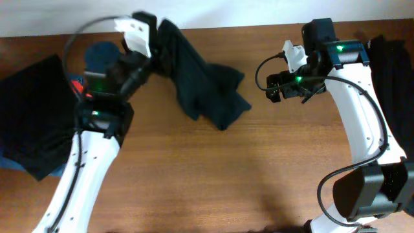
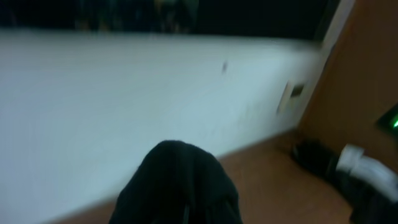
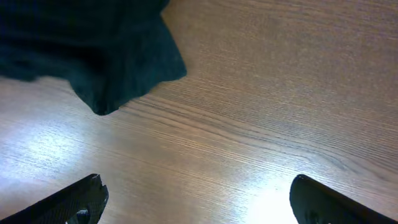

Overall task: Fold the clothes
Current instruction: 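Lift the black t-shirt high with the left gripper, right gripper releasing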

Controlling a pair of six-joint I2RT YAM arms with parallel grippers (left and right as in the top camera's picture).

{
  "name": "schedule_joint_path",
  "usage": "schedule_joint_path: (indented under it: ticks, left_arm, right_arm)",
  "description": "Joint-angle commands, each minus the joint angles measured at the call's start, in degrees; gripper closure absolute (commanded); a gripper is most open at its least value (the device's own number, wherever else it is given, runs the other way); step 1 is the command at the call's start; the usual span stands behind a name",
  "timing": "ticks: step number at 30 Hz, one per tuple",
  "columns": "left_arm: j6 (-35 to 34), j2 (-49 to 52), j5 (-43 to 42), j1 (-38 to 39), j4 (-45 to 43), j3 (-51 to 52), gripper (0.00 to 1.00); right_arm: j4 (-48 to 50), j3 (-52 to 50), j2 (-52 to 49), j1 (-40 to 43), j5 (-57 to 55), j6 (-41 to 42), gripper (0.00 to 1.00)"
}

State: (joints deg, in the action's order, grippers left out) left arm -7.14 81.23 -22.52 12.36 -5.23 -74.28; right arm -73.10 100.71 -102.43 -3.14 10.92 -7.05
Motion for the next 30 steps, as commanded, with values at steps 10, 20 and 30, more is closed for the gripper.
schedule_joint_path:
  ticks: [10, 20, 30]
  left_arm:
    - [5.03, -4.17, 0.66, -0.35, 4.81, -13.86, 1.00]
    - [5.05, -4.44, 0.13, -0.37, -1.86, -18.53, 1.00]
    - [7.63, -4.20, 10.36, -0.37, -3.91, -20.44, 1.00]
  right_arm:
    - [0.50, -0.33, -0.28, -2.08, 12.44, -6.80, 0.01]
    - [3.52, -0.44, -3.82, -7.52, 14.27, -10.95, 0.01]
    - [8.50, -0.52, -4.13, -12.85, 21.86, -10.03, 0.13]
